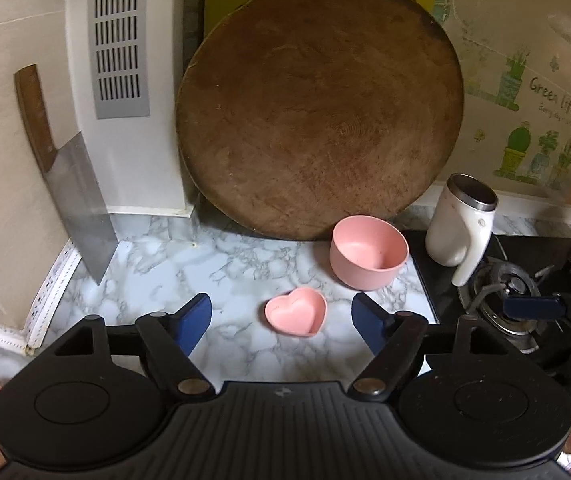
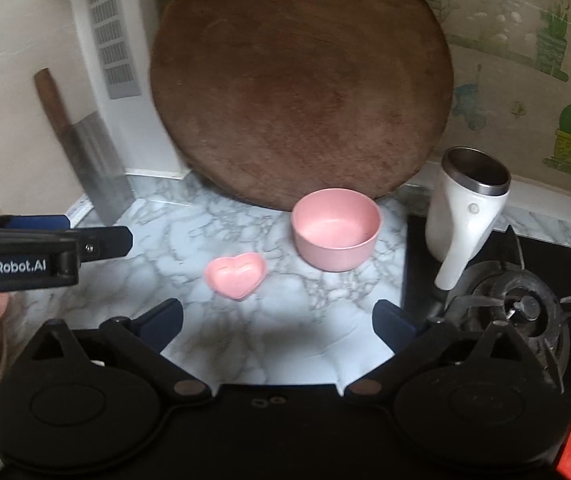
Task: Organize plates and bowls
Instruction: 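Move both tools toward the pink heart dish and pink bowl, then close both grippers on the rim of the pink bowl, then lift the pink bowl with both grippers and carry it toward the cream bowl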
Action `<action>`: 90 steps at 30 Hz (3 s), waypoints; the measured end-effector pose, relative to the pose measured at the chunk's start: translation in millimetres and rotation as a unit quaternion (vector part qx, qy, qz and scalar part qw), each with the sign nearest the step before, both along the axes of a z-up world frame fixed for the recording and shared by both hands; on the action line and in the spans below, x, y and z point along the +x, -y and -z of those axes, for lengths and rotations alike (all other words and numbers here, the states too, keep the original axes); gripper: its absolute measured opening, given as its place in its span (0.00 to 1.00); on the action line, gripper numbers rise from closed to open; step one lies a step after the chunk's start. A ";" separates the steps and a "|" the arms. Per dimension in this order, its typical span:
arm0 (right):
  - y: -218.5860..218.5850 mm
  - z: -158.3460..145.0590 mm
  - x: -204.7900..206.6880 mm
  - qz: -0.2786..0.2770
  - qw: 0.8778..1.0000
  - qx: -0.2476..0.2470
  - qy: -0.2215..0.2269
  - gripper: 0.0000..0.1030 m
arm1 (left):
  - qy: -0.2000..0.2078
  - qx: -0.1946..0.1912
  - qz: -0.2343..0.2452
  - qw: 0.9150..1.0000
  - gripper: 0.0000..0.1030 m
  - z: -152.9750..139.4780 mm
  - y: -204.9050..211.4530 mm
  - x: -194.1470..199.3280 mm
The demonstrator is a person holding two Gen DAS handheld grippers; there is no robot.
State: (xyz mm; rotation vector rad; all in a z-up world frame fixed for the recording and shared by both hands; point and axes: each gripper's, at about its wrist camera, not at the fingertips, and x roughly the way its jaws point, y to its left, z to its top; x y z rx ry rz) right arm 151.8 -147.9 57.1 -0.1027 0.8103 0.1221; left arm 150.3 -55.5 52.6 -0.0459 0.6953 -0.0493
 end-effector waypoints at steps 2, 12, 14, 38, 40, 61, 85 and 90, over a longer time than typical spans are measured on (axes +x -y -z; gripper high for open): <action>3.7 1.9 5.8 0.005 1.000 -0.001 -0.001 0.99 | -0.003 0.005 -0.002 1.000 0.75 2.2 5.7 12.2; 27.2 9.9 46.5 0.027 1.000 -0.009 -0.009 0.98 | -0.029 -0.005 -0.017 0.999 0.75 15.8 34.6 64.0; 34.9 11.0 56.6 0.041 0.999 0.005 -0.017 0.98 | -0.037 -0.014 -0.023 0.999 0.75 17.0 38.2 74.1; 74.5 63.5 157.0 0.131 0.988 0.038 -0.073 0.74 | -0.110 -0.051 -0.045 0.992 0.75 77.6 54.6 197.6; 76.7 67.8 159.7 0.134 0.987 0.039 -0.078 0.70 | -0.115 -0.051 -0.046 0.991 0.74 82.4 56.8 203.7; 86.7 91.5 180.9 0.130 0.986 0.048 -0.098 0.24 | -0.153 -0.032 -0.015 0.988 0.20 123.1 79.8 236.0; 63.7 52.8 142.6 0.097 0.991 0.020 -0.087 0.11 | -0.155 -0.018 -0.002 0.988 0.09 91.3 78.6 188.1; 51.7 37.7 121.6 0.077 0.994 0.019 -0.078 0.11 | -0.150 -0.021 -0.011 0.988 0.09 73.1 68.2 162.4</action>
